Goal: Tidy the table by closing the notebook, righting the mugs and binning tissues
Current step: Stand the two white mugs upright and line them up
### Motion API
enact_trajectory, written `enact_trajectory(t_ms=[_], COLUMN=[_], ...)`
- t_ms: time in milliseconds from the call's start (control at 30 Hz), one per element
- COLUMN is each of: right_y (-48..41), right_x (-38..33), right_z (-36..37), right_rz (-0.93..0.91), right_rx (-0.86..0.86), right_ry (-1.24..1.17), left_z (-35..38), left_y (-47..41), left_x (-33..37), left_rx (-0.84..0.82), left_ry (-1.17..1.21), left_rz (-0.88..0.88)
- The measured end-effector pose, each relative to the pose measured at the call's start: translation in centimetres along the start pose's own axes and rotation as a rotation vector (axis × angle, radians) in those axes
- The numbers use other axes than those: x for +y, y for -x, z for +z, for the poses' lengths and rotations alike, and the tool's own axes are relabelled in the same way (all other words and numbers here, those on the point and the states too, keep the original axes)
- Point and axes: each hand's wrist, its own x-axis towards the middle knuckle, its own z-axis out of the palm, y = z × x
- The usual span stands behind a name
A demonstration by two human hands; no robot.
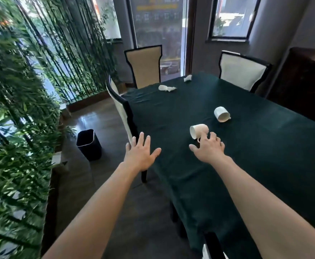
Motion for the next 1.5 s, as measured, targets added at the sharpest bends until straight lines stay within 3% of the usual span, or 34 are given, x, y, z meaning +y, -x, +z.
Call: enact_trajectory(t_ms=[333,667,967,1500], right_y=[-7.5,-12.1,-14.4,-22.7], right_x=[-3.1,-8.0,-6.3,1.8], right_z=[3.3,4.6,3.7,6.2], right_rz=[0.152,0.339,0.422,0.462], right_rx=[-0.030,-0.054,-0.044,-0.159], right_ry=[0.022,-0.057,-0.200,-0.427], left_z=[1.3,-0.5,1.3,7.3], left_y=[-12.9,-24.6,-30.3,-35.3], left_x=[-3.8,-7.2,-1.9,10.1], left_rx=[-0.075,-0.189,-0.352,-0.504], left_ry=[0.109,0.211,0.382,0.634], left_rz=[0.097,0.304,0.375,0.119])
